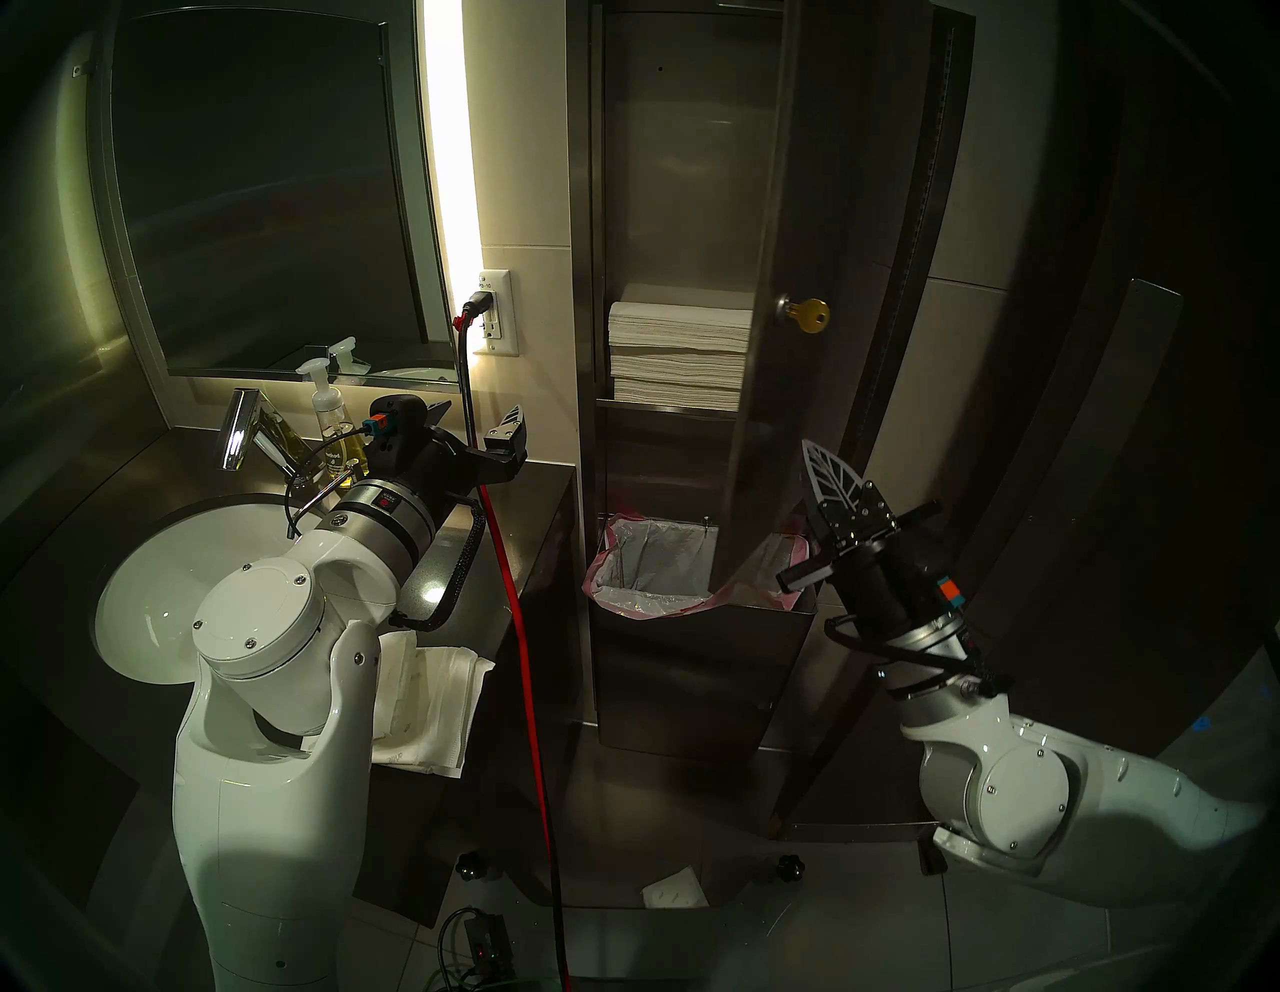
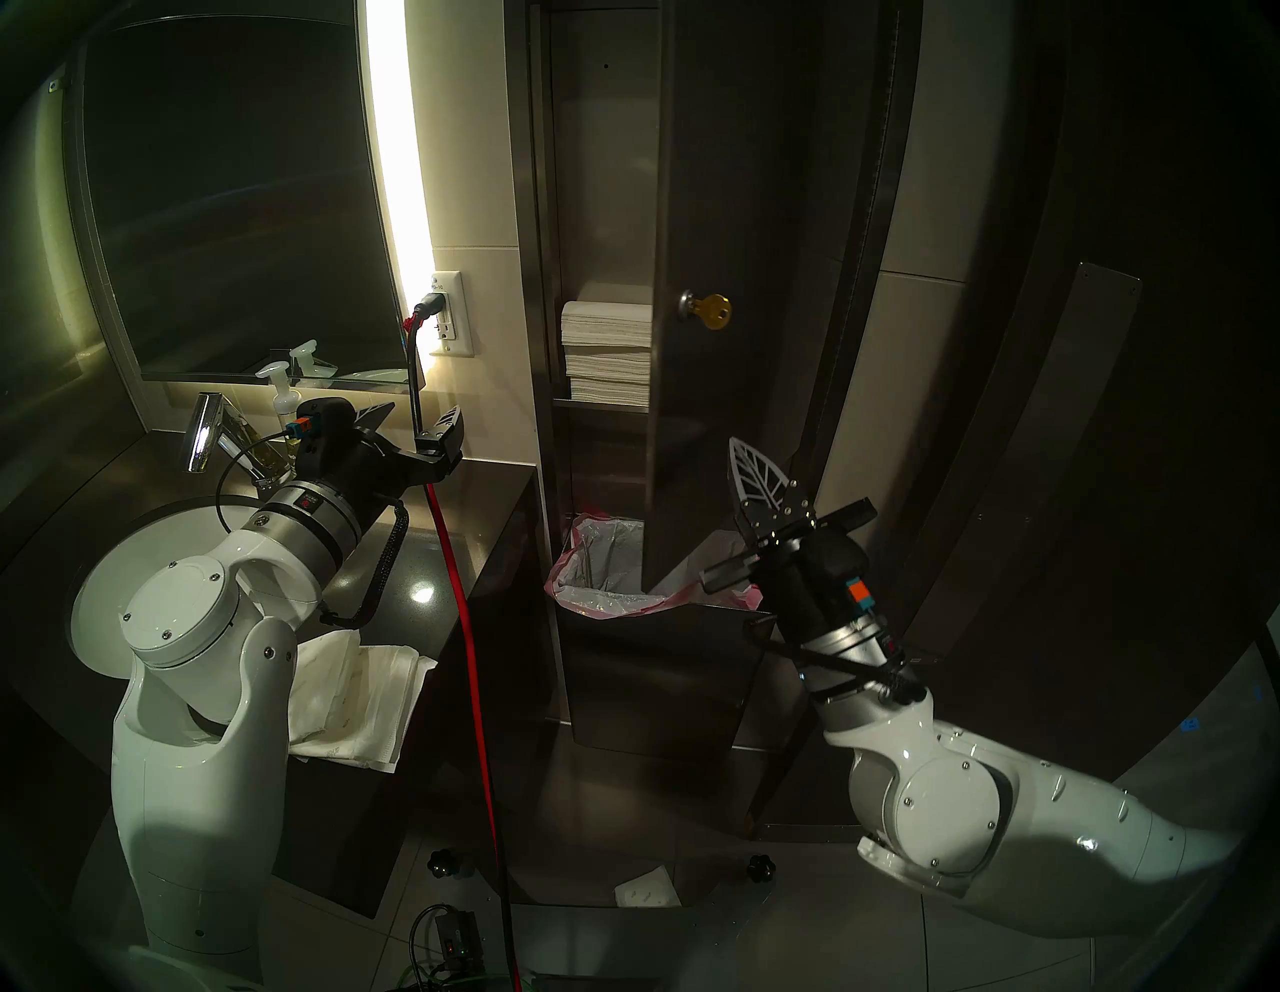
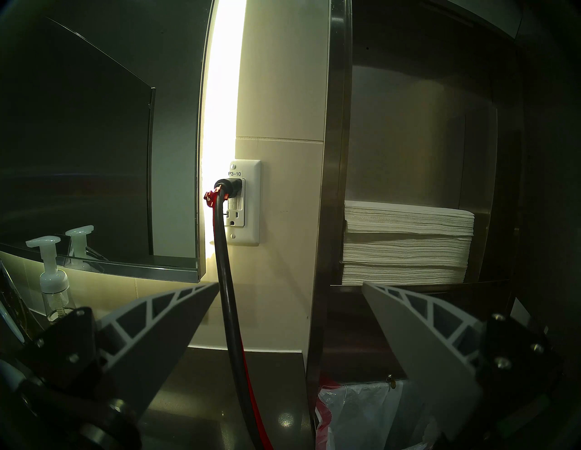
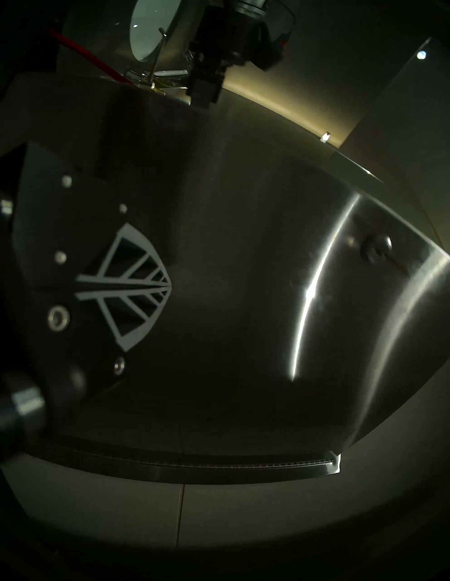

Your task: Twist key and close towel dispenser

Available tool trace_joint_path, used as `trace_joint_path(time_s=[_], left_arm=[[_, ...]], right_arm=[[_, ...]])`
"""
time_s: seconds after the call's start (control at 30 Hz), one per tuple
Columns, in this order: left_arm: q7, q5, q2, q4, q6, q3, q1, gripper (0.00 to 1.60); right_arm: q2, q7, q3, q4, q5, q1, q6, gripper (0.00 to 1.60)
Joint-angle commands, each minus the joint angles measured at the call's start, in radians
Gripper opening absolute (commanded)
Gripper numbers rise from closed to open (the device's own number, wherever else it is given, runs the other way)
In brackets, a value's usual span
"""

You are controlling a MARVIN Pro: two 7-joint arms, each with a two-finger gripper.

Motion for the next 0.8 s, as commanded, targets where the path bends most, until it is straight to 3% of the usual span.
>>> trace_joint_path(time_s=[0.0, 0.17, 0.5, 0.77], left_arm=[[0.001, 0.0, 0.0, -0.009, -0.002, 0.0, -0.005, 1.6], [0.001, 0.0, 0.0, -0.009, -0.001, 0.0, -0.005, 1.6], [0.001, 0.0, 0.0, -0.009, -0.001, 0.0, -0.005, 1.6], [0.0, 0.0, 0.0, -0.009, -0.002, 0.0, -0.005, 1.6]], right_arm=[[0.0, 0.064, 0.033, -0.038, 0.14, 0.104, 0.03, 0.0], [-0.034, 0.164, -0.003, -0.022, 0.199, 0.162, 0.099, 0.0], [-0.185, 0.285, -0.098, 0.04, 0.329, 0.271, 0.215, 0.0], [-0.281, 0.338, -0.122, 0.097, 0.316, 0.352, 0.275, 0.0]])
